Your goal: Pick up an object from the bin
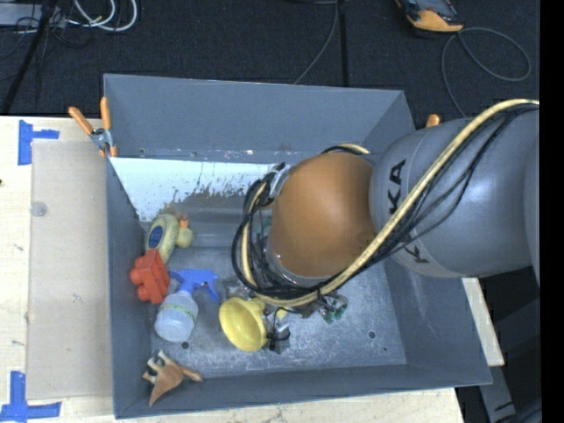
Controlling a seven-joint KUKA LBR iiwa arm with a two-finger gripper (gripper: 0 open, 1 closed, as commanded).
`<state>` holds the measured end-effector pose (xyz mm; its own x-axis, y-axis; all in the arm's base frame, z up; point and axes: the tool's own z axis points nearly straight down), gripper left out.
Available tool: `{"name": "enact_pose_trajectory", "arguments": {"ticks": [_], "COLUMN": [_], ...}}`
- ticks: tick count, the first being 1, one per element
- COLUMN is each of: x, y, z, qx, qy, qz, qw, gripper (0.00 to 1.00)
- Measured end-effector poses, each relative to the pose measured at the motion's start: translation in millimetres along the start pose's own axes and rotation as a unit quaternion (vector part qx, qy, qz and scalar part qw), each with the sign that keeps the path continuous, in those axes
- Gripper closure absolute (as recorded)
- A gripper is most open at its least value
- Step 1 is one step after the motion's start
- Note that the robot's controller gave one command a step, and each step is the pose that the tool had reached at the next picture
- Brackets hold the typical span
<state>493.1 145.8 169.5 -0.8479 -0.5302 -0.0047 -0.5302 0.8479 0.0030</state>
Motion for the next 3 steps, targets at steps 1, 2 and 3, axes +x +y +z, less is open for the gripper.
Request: {"name": "enact_pose_trajectory", "arguments": {"ticks": [1, 2, 3], "x": [0.0, -2.0, -0.3], "y": [-0.1, -24.1, -31.9], "z": [0.0, 40.7, 55.7], "qx": [0.0, 0.001, 0.001], "qy": [0.0, -0.0038, -0.0022], "qz": [0.0, 0.002, 0.005], "qw": [1.0, 1.0, 1.0], "gripper": [1.0, 1.0, 1.0]}}
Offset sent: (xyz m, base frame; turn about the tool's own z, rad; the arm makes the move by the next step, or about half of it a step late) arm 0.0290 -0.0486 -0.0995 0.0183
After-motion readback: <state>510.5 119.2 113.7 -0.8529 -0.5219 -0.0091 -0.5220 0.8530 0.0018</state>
